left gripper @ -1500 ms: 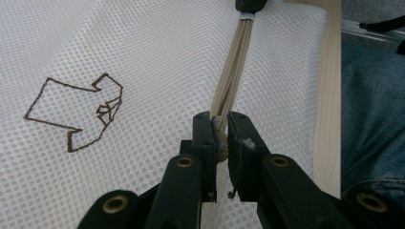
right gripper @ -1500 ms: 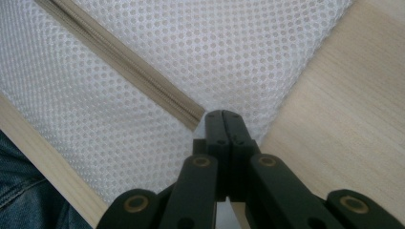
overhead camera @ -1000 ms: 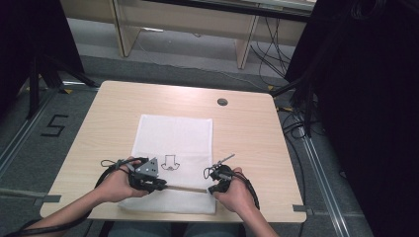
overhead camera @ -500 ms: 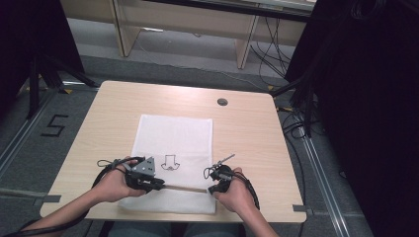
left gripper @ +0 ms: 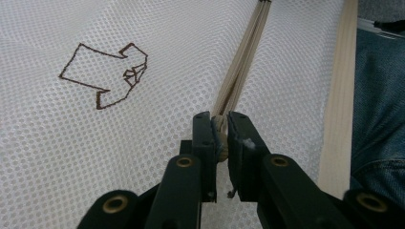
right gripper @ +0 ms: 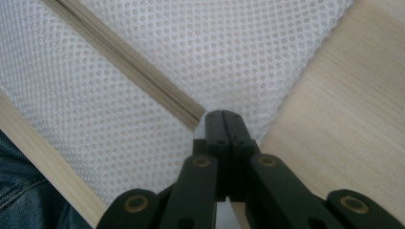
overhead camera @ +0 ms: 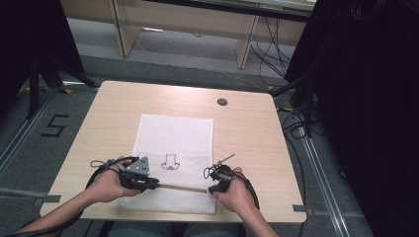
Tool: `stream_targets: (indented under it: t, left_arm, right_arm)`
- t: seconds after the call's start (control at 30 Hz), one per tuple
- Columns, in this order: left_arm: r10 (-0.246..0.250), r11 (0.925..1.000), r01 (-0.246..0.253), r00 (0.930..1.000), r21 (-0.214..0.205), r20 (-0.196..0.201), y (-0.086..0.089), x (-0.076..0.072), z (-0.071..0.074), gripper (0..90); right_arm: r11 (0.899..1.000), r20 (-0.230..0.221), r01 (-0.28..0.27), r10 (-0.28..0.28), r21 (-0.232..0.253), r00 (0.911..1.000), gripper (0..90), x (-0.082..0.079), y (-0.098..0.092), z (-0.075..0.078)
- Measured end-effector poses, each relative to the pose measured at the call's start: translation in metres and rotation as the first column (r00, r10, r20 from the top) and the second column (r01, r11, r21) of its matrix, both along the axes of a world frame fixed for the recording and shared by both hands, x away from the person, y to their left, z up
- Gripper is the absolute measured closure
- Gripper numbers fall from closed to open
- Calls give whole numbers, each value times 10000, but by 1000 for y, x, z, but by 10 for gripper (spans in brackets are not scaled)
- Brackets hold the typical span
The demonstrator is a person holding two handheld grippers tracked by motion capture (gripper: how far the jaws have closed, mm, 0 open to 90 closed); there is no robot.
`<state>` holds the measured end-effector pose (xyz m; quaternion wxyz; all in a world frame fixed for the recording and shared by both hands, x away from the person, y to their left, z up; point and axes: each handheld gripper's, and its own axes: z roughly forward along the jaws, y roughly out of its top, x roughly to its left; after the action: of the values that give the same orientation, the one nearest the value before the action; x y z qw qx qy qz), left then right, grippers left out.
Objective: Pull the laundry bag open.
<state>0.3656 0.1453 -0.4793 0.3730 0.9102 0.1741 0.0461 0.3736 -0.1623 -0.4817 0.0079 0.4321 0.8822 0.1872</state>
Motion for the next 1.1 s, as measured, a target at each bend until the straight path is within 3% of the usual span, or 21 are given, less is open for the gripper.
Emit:
stream_targets:
  t: [0.2,0.83,1.1]
  left_arm:
    - [-90,9998,89,9999,202,54,1,0,-1,820]
    - [-20,9997,21,10000,227,-28,2,-2,0,820]
    - [220,9993,-220,9998,303,-14,17,-3,-2,820]
  right_arm:
    - [10000,38,-29,29,30,10000,900,0,0,0]
    - [9999,21,-125,125,45,9999,900,0,0,0]
    - [9999,81,-160,161,-48,9998,900,0,0,-1]
